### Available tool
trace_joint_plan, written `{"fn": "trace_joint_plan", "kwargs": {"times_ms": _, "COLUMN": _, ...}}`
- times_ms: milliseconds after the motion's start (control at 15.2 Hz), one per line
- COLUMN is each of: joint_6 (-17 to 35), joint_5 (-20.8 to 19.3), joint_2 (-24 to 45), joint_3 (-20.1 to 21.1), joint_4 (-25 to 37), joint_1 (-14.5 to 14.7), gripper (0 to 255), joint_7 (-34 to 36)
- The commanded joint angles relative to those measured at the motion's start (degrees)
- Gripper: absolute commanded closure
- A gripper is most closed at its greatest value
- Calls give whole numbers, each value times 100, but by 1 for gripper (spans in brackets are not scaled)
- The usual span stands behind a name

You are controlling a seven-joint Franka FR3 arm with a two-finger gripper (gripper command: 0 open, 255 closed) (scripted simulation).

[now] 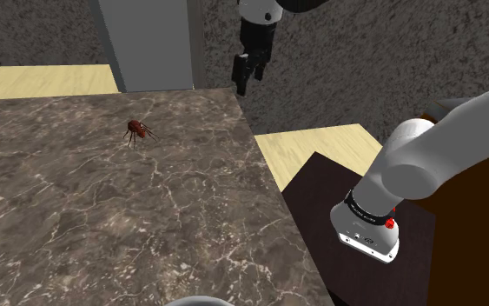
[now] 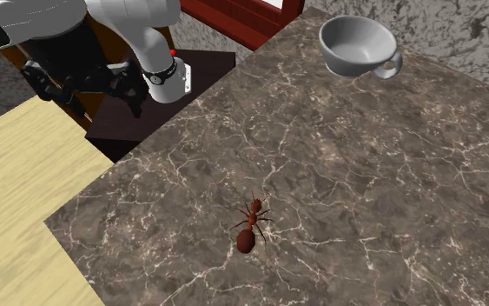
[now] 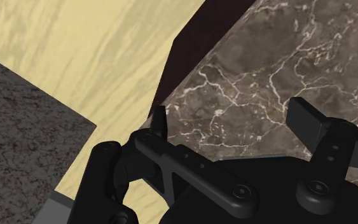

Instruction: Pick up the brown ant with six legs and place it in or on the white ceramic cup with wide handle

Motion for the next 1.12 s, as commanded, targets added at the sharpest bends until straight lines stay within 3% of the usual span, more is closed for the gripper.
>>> {"fn": "trace_joint_plan", "kwargs": {"times_ms": 0, "joint_6": 149, "joint_5": -22, "joint_2": 373, "joint_3": 179, "joint_4": 230, "joint_1": 47, "gripper": 0, "joint_7": 164}}
{"fn": "trace_joint_plan", "kwargs": {"times_ms": 462, "joint_6": 341, "joint_5": -349, "joint_2": 1728, "joint_3": 743, "joint_4": 1355, "joint_1": 210, "gripper": 0, "joint_7": 773}}
{"fn": "trace_joint_plan", "kwargs": {"times_ms": 1056, "joint_6": 119, "joint_5": -1215, "joint_2": 3689, "joint_3": 1223, "joint_4": 3321, "joint_1": 711, "gripper": 0, "joint_7": 1581}}
